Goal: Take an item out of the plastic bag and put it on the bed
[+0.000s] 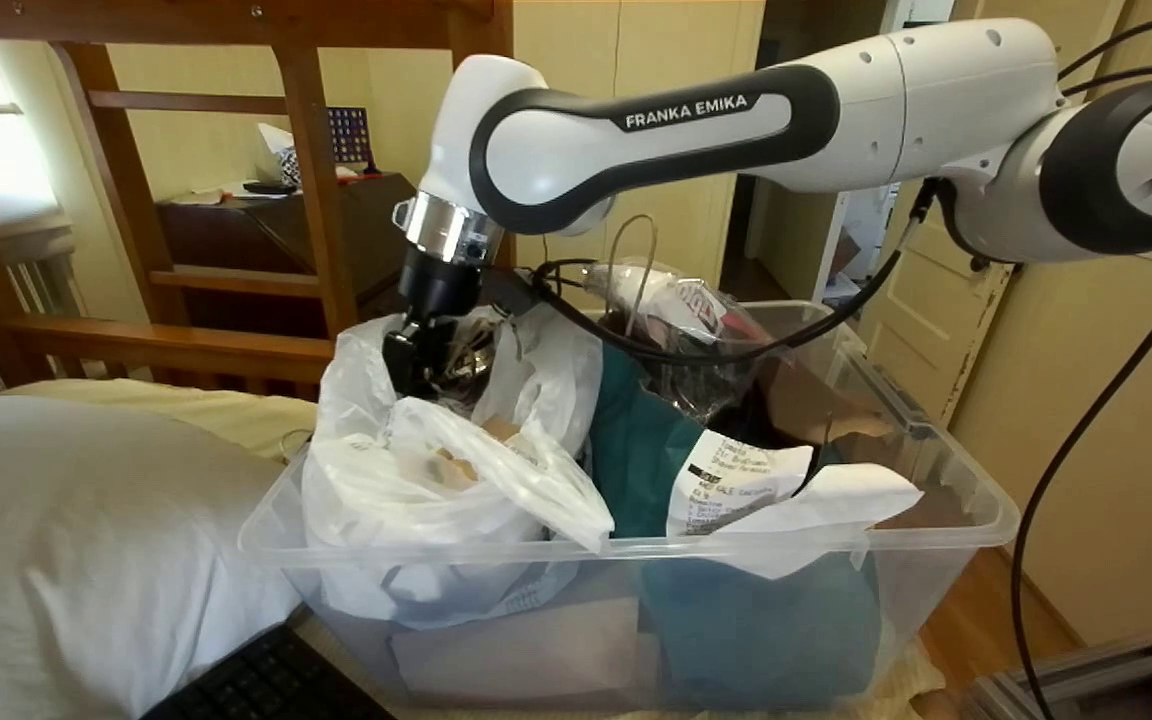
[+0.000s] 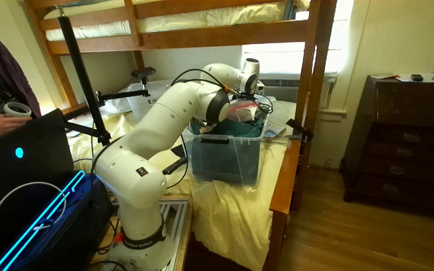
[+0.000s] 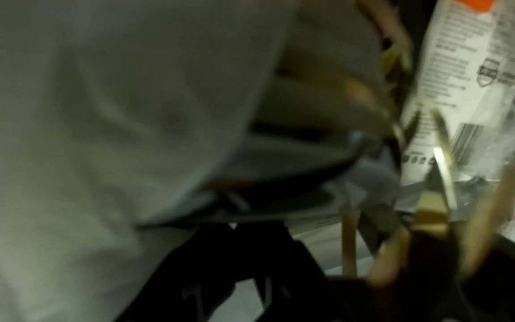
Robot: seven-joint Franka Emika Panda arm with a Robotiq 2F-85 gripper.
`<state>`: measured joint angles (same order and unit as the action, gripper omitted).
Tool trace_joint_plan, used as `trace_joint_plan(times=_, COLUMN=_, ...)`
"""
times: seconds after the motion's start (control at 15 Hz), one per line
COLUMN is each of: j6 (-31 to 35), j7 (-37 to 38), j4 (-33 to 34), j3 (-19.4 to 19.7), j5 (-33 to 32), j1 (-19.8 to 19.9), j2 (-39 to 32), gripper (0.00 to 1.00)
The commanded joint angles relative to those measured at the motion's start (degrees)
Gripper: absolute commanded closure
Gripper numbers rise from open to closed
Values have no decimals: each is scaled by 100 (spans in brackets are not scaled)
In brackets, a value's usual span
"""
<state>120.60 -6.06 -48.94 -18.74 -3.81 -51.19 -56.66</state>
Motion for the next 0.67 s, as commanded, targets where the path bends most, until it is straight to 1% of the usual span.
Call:
trace_joint_plan(times=0.0, j6=207, j7=-261, j4=154, j3=-242, j5=191, j1=88, j2=-109, gripper=74)
trace_joint_plan(times=0.07, j6=224, j7=-282, j4=140, j3=-298, j5=222, j1=126, j2=-83, gripper=78)
trace_joint_plan(times=0.2, j6=244, j7=-279, j4=108, j3=-394, j5=274, j1=192, j2=-17, gripper=83)
trace_joint_plan(times=0.27, j6=253, j7=-288, j4=71, j3=-450, j5=301, j1=229, j2=16, gripper=81)
trace_joint_plan(times=0.47, j6=299, j7=-347, j4=-5, j3=-605, j5=363, j1=321, j2=77, gripper=80)
trace_joint_plan(times=0.6, j6=332, j7=-378, j4=-61, j3=-680, j5=378, j1=369, j2=125, gripper=88)
